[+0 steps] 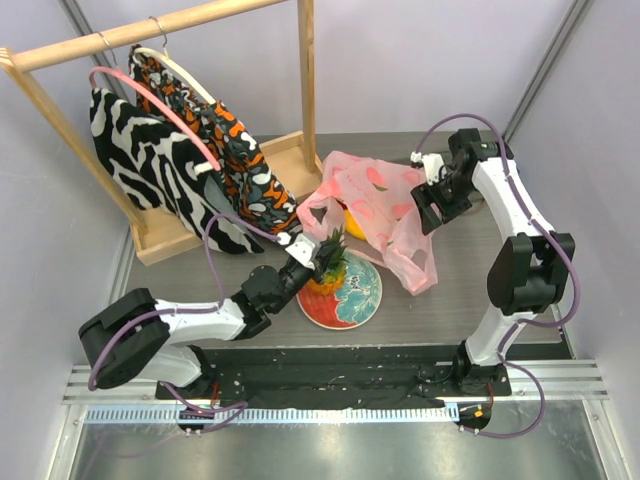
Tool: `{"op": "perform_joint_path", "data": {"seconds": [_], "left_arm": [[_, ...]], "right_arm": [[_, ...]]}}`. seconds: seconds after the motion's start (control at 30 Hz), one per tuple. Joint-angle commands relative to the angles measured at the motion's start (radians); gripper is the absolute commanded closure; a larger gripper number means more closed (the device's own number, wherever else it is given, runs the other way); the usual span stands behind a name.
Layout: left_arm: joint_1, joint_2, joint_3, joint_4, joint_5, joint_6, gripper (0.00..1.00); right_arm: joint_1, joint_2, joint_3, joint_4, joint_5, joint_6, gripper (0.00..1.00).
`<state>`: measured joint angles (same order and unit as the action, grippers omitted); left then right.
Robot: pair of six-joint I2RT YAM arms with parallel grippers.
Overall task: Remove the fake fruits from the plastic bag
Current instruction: Adjust the fake fruit on the plate.
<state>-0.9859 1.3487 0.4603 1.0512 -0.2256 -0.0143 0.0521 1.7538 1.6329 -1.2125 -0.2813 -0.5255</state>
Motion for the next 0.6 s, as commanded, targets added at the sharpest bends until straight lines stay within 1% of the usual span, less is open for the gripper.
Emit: {"op": "perform_joint_path", "data": {"seconds": [0.0,0.23,0.3,0.33,0.37,0.43,0.47,0.5,0.57], "left_arm": [[0.007,0.010,-0.041,0.205,0.011,-0.062,1.00],[0.007,0.018,-0.060,0.196,0.005,-0.032,1.00],[0.007,0.017,-0.075,0.182,0.018,-0.029,0.96],[0.007,0.018,-0.083,0.181,0.025,-0.015,0.89],[0.006,0.018,-0.092,0.181,0.079,0.003,0.79],[0.006,0.012,-0.124,0.185,0.117,0.043,0.77],[0.004,0.010,-0.133,0.197,0.124,0.068,0.80],[0.004,0.015,-0.144,0.199,0.141,0.080,0.80],[0.006,0.021,-0.158,0.199,0.147,0.099,0.75]], "right_arm": [[0.003,0.047,0.039,-0.001,0.040,-0.016,0.27],[0.029,0.087,0.047,-0.001,0.042,-0.016,0.27],[0.032,0.092,0.048,0.001,0.039,-0.016,0.27],[0.034,0.093,0.054,-0.002,0.033,-0.018,0.27],[0.035,0.099,0.059,-0.002,0.030,-0.024,0.27],[0.040,0.102,0.085,-0.012,0.037,-0.028,0.27],[0.040,0.107,0.096,-0.016,0.034,-0.028,0.27],[0.040,0.110,0.107,-0.024,0.030,-0.024,0.27],[0.040,0.108,0.137,-0.042,-0.004,-0.024,0.27]]}}
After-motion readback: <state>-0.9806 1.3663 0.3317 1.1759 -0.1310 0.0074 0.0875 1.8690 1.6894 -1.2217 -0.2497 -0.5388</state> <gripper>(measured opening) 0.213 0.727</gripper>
